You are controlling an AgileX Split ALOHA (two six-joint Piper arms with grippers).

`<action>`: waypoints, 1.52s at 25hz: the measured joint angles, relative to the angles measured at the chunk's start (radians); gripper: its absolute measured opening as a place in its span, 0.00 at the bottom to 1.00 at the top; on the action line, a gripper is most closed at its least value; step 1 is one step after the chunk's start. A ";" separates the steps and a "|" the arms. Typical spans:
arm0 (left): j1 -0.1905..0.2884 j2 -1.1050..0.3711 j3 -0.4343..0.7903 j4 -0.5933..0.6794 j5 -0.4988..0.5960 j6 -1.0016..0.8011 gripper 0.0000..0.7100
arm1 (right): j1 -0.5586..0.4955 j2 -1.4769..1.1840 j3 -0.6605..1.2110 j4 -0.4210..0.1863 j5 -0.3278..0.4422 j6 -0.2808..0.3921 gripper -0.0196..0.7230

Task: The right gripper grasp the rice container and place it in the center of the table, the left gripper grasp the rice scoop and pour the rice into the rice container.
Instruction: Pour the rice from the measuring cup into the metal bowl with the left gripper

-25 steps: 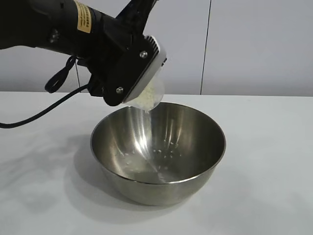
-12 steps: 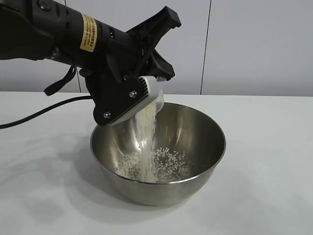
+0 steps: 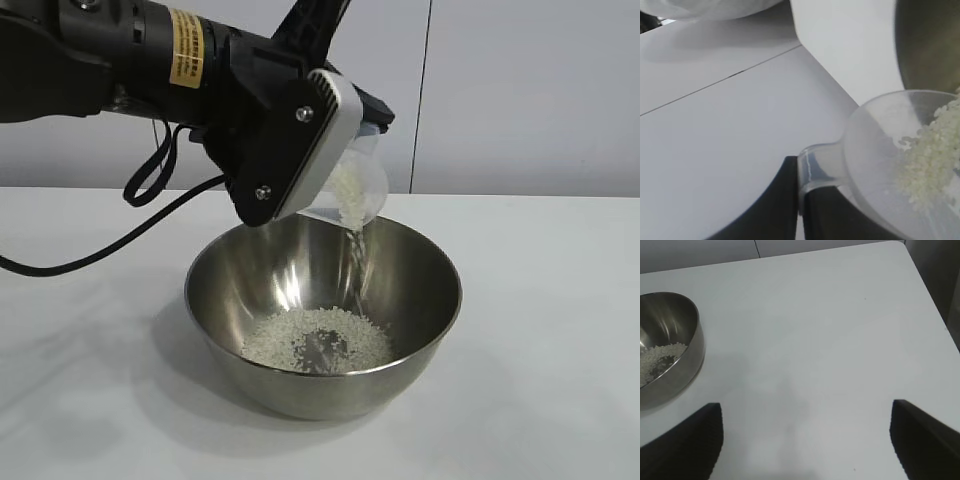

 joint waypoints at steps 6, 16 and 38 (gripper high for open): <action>0.002 0.000 0.000 0.142 0.199 0.254 0.01 | 0.000 0.000 0.000 0.000 0.000 0.000 0.86; 0.005 0.000 0.000 0.156 0.212 0.306 0.01 | 0.000 0.000 0.000 0.000 0.001 0.000 0.86; 0.005 0.000 0.000 0.157 0.051 -0.413 0.01 | 0.000 0.000 0.000 0.000 0.001 0.000 0.86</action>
